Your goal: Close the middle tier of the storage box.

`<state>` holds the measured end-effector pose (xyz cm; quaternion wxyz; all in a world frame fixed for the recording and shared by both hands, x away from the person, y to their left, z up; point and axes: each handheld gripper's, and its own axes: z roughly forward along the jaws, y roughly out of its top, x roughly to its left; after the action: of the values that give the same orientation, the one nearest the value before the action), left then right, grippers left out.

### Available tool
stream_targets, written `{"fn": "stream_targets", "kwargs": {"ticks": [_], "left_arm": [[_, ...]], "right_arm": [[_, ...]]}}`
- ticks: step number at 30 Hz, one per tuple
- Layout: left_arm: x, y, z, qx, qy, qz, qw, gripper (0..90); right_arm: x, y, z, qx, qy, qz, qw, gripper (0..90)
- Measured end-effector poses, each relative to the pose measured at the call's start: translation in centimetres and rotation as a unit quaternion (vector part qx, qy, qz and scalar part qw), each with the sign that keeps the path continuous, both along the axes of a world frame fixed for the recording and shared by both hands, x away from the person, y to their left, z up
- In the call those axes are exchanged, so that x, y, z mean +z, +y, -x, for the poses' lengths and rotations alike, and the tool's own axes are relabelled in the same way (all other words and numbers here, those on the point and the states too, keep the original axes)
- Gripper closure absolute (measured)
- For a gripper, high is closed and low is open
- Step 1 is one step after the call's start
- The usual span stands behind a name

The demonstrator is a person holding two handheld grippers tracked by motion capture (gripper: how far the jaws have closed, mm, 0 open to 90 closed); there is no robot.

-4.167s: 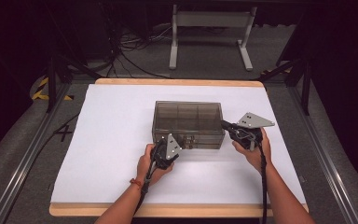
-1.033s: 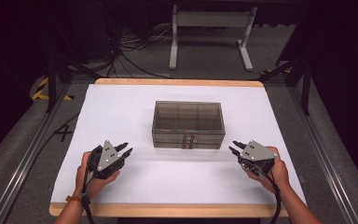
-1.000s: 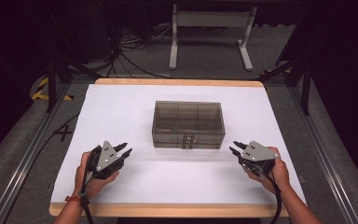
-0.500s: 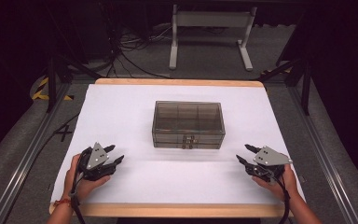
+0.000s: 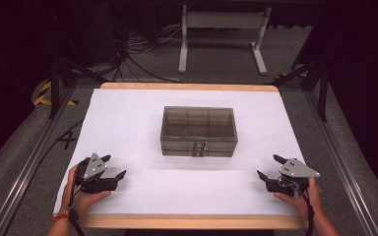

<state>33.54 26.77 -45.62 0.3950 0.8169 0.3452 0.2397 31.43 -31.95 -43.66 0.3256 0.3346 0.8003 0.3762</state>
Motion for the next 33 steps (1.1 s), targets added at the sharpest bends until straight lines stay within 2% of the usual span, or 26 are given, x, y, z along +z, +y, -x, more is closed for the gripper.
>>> {"fn": "stream_targets", "kwargs": {"ticks": [4, 6, 7, 9, 12, 15, 19, 25, 33], "left_arm": [[-0.1, 0.7, 0.3, 0.016, -0.006, 0.016, 0.9997, 13.3], [-0.1, 1.1, 0.5, 0.019, -0.013, 0.037, 0.999, 12.2], [-0.1, 1.2, 0.5, 0.018, -0.014, 0.04, 0.9989, 10.5], [-0.1, 1.3, 0.6, 0.024, -0.018, 0.045, 0.9985, 7.3], [-0.2, 1.4, 0.9, 0.043, -0.033, 0.053, 0.9971, 4.8], [-0.2, 1.6, 0.8, 0.05, -0.024, 0.064, 0.9964, 4.7], [-0.2, 1.4, 0.7, 0.051, -0.023, 0.052, 0.9971, 3.9], [-0.2, 1.1, 0.6, 0.057, -0.018, 0.04, 0.9974, 3.8], [-0.2, 1.3, 0.7, 0.054, -0.023, 0.05, 0.997, 4.0]], "right_arm": [[-0.4, -1.6, 0.3, -0.029, 0.01, -0.029, 0.9991, 18.6], [-0.6, -2.1, 0.3, -0.04, 0.01, -0.033, 0.9986, 17.1], [-0.7, -2.5, 0.4, -0.047, 0.014, -0.04, 0.998, 16.0], [-0.6, -3.0, 0.5, -0.059, 0.007, -0.067, 0.996, 13.6], [-0.7, -3.3, 0.3, -0.054, 0.017, -0.078, 0.9953, 11.7], [-0.7, -3.5, 0.0, -0.051, 0.03, -0.089, 0.9943, 11.3], [-0.7, -3.8, -0.1, -0.047, 0.038, -0.106, 0.9925, 10.8], [-0.7, -3.7, -0.3, -0.047, 0.048, -0.099, 0.9929, 10.7], [-0.7, -3.7, -0.3, -0.053, 0.049, -0.095, 0.9929, 9.2]]}}
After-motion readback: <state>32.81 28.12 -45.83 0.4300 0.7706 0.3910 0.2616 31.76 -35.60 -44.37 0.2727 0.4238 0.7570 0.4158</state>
